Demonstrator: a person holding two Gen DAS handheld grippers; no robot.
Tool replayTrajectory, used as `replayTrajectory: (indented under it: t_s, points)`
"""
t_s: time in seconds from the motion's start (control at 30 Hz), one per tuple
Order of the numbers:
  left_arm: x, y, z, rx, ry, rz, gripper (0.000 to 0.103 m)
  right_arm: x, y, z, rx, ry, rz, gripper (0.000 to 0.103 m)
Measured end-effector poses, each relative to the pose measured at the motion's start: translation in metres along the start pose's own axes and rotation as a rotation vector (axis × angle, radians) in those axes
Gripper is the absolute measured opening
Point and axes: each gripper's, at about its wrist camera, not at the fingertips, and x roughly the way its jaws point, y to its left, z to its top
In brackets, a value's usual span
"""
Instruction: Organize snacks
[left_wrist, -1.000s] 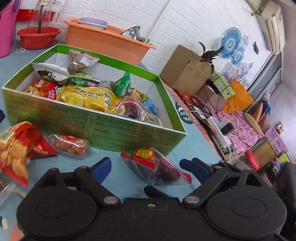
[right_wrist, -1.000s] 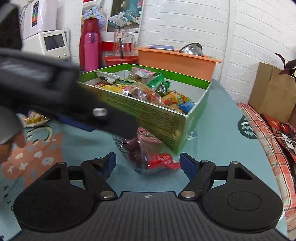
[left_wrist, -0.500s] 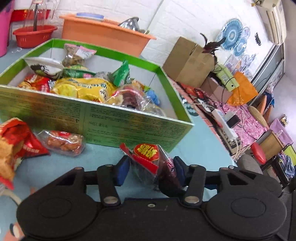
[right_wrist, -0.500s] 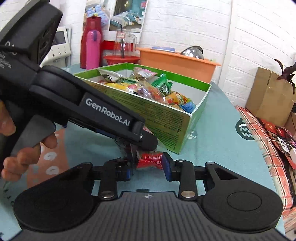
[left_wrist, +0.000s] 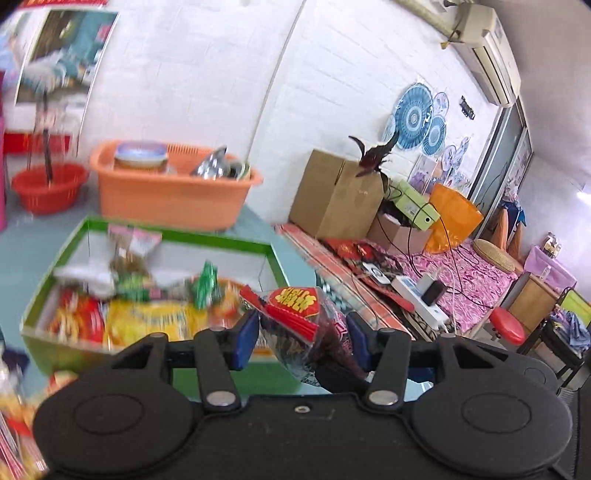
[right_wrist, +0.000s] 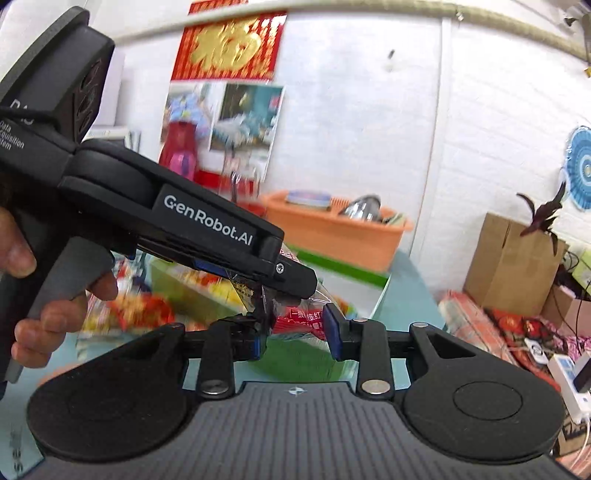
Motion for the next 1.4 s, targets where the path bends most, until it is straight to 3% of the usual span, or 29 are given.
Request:
replayTrajectory:
  t_s: [0.23, 0.53, 0.57, 0.63, 0.7, 0.73, 0.9, 1.13, 1.3, 1.4]
  points:
    - [0.029, 0.016, 0.022, 0.002, -0.012, -0.001, 0.079, 0.030, -0.014, 0.010, 0.046, -0.037, -0.029, 0.056]
    - [0.075, 0.039, 0.028, -0.001, 0.017, 0.021, 0.081, 0.072, -0.027, 0.001, 0.083, -0.021, -0.033, 0.056]
    - [0.082, 0.042, 0.026, 0.008, 0.030, 0.027, 0.084, 0.078, -0.027, -0.002, 0.083, -0.014, -0.030, 0.059]
    - [0.091, 0.048, 0.022, 0.017, 0.057, 0.042, 0.103, 0.092, -0.028, -0.008, 0.077, 0.031, -0.014, 0.063]
    - [0.091, 0.052, 0.015, 0.010, 0.054, 0.066, 0.103, 0.101, -0.027, -0.013, 0.066, 0.084, -0.013, 0.090]
    - [0.089, 0.054, 0.012, 0.005, 0.041, 0.076, 0.103, 0.099, -0.027, -0.015, 0.065, 0.071, -0.026, 0.103]
    - [0.066, 0.061, 0.014, -0.048, 0.024, 0.069, 0.103, 0.082, -0.034, -0.016, 0.111, 0.056, -0.025, 0.103]
    - [-0.001, 0.056, 0.012, -0.107, -0.005, 0.104, 0.103, 0.036, -0.030, 0.003, 0.162, -0.021, 0.031, 0.103]
    - [-0.050, 0.068, -0.010, -0.113, 0.022, 0.176, 0.103, 0.010, -0.015, 0.011, 0.134, -0.040, 0.155, 0.103]
    - [-0.075, 0.080, -0.028, -0.131, 0.032, 0.208, 0.103, 0.006, 0.000, 0.009, 0.120, -0.001, 0.260, 0.103]
